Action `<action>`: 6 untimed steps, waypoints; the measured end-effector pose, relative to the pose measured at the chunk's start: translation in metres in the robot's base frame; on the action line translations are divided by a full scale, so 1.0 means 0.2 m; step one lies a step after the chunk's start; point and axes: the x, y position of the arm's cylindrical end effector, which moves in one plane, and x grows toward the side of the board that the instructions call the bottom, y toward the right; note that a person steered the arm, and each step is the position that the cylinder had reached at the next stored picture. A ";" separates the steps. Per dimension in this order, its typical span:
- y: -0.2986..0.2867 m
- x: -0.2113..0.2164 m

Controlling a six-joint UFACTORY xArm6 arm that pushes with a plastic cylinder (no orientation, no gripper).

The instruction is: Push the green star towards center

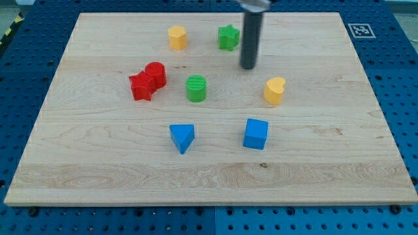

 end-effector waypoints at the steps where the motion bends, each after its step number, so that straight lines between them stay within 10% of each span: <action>1: 0.10 -0.21; 3: 0.02 -0.52; 6: -0.38 -0.40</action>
